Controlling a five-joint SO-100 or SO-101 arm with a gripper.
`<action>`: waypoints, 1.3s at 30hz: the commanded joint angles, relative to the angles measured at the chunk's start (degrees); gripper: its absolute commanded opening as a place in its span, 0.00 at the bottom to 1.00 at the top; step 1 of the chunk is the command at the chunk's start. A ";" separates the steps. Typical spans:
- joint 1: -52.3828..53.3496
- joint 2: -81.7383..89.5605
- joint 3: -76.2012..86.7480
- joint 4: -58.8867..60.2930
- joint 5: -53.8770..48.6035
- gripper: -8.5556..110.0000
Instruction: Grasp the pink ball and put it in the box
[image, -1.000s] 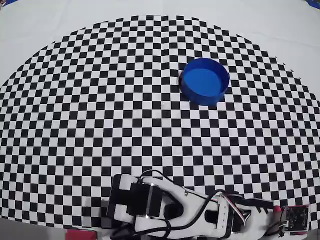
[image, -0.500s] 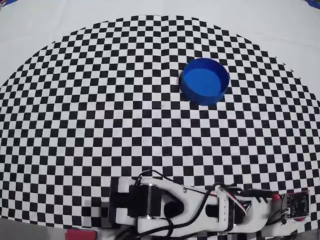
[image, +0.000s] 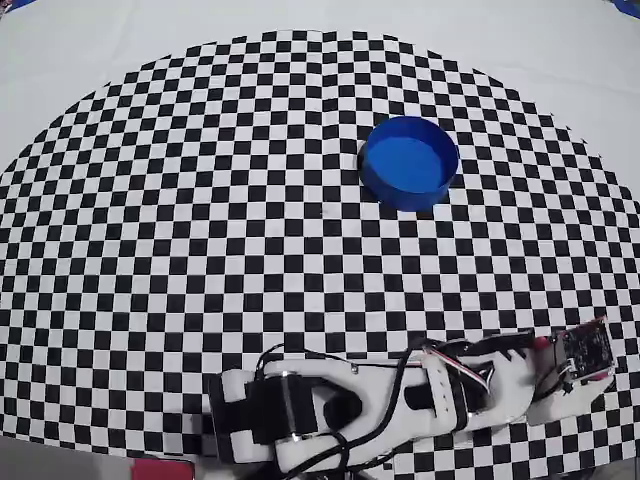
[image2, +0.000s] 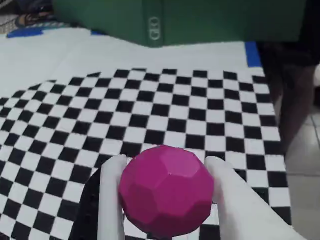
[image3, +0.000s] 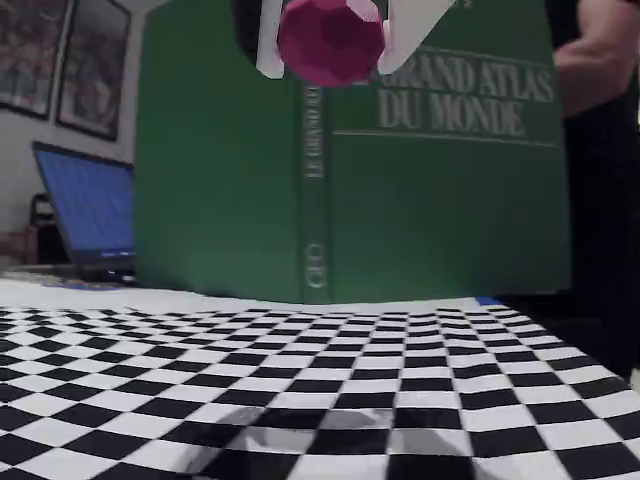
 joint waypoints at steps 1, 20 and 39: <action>-2.64 2.81 -3.08 0.44 0.26 0.07; -19.86 6.06 -1.85 1.32 0.26 0.07; -33.49 10.90 1.49 2.20 0.62 0.07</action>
